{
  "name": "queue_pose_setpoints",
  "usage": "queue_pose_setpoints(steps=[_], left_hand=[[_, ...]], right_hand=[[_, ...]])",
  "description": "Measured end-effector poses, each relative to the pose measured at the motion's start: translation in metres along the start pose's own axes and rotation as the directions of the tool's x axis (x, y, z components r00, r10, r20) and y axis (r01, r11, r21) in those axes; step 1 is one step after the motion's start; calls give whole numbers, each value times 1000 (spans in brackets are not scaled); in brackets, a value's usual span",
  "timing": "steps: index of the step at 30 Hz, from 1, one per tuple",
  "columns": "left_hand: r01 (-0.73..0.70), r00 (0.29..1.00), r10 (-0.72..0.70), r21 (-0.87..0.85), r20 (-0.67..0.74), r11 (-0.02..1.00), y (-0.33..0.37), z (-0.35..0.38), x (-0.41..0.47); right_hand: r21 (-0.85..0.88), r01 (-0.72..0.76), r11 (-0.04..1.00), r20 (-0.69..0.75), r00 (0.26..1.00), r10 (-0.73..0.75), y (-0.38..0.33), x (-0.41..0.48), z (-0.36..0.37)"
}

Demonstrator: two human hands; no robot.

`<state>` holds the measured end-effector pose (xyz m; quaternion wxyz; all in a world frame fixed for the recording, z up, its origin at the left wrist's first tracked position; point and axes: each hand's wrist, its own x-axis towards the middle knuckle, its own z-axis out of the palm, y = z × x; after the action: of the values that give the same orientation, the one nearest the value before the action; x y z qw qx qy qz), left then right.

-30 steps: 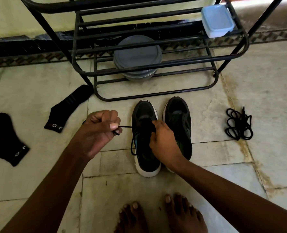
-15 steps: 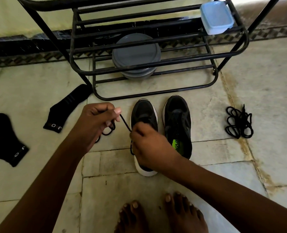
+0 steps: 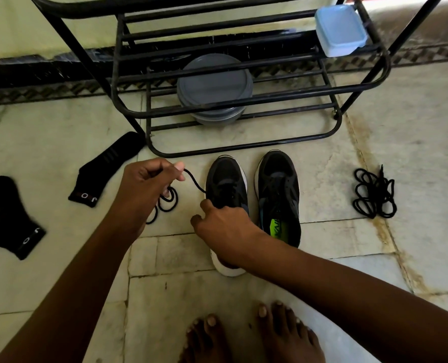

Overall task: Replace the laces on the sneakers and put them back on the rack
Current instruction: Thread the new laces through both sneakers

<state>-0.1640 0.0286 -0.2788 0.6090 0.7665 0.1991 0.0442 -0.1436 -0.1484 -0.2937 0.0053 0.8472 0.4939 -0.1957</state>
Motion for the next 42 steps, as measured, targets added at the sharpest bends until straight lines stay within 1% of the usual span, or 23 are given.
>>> queue_pose_setpoints(steps=[3,12,19,21,22,23,25,26,27,28,29,30,32,33,34,36,38,40,42], left_hand=[[15,1000,-15,-9,6,1000,-3,0,0],[37,999,-37,-33,16,999,-4,0,0],[56,998,-55,-59,19,997,-5,-1,-2],[69,997,-67,-57,24,996,-6,0,-2],[71,997,-70,-45,32,996,-6,-1,-3],[68,997,-67,-26,50,997,-4,-1,-4],[48,994,-46,-10,99,999,2,-3,-7],[27,991,-27,-3,127,1000,7,-3,-8],[2,988,-3,9,154,1000,12,-4,-10],[-22,985,18,21,173,1000,17,-5,-11],[-45,981,38,33,190,998,21,-5,-11],[-69,976,57,48,209,996,24,-6,-12],[-120,964,94,90,249,989,27,-6,-10],[-134,961,103,105,257,985,26,-4,-9],[-135,963,103,117,249,984,22,-3,-8],[-116,977,86,152,194,982,7,-3,-3],[-82,990,53,227,131,970,-15,-5,2],[-58,994,28,286,107,957,-37,-7,2],[-26,993,-12,326,114,945,-52,-8,-2]], right_hand=[[-41,37,998,-17,999,-38,1,6,0],[-48,88,995,6,996,-88,7,-1,-1],[-39,58,998,78,995,-55,13,-27,5],[-8,57,998,104,993,-56,19,-34,4],[23,47,999,93,994,-49,23,-36,4],[74,31,997,56,998,-35,27,-36,3],[237,-1,971,-85,996,21,37,-33,3],[331,-14,943,-176,981,76,42,-30,2],[418,-15,908,-274,951,142,48,-26,1],[479,0,878,-361,911,197,53,-21,0],[517,25,856,-411,884,222,58,-15,-1],[540,58,840,-422,882,210,62,-9,-2],[616,117,779,-334,934,124,69,3,-7],[681,130,720,-283,954,95,72,6,-10],[757,135,640,-251,963,94,76,9,-13],[873,160,461,-244,961,129,83,12,-17],[915,202,348,-278,943,185,89,11,-21],[928,238,286,-309,921,237,95,8,-25],[934,245,258,-318,902,293,100,7,-23]])
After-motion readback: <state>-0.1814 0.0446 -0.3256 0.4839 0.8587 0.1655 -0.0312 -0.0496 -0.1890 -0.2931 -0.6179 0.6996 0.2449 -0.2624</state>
